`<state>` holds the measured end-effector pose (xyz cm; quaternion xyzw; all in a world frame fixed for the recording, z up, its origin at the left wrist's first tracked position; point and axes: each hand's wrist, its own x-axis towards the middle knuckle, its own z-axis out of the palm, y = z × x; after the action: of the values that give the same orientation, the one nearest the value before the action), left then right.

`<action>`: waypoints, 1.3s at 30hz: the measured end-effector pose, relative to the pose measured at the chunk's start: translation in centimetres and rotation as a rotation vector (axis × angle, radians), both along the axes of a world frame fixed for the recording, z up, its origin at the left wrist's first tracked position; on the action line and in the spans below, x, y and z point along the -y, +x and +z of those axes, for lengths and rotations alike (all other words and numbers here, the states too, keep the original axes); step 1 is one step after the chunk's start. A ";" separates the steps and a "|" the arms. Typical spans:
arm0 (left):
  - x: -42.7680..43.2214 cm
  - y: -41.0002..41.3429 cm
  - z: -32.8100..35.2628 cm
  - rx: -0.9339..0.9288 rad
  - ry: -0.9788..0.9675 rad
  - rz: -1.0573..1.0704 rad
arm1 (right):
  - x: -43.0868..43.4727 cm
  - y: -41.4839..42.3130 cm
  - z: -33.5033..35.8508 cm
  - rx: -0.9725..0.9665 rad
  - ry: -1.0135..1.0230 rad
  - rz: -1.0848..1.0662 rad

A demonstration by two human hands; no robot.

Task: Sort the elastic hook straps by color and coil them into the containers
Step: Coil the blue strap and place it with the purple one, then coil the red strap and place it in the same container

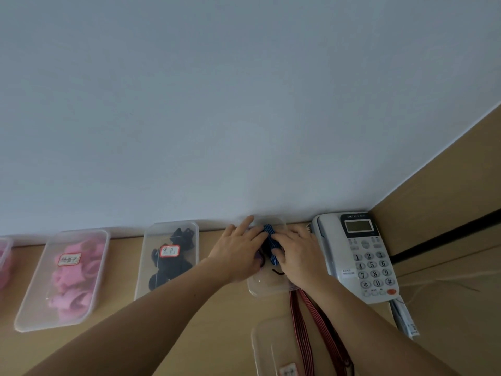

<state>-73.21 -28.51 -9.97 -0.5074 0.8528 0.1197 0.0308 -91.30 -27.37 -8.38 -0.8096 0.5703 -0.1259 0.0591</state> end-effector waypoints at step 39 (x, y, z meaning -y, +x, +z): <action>-17.9 -12.5 4.7 -0.218 0.187 0.364 | -15.5 -14.7 -1.4 -0.003 0.408 0.053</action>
<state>-85.76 -10.63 -5.28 -0.6317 0.7308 0.2560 -0.0367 -106.00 -11.89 -9.77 -0.7958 0.5625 -0.0051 0.2244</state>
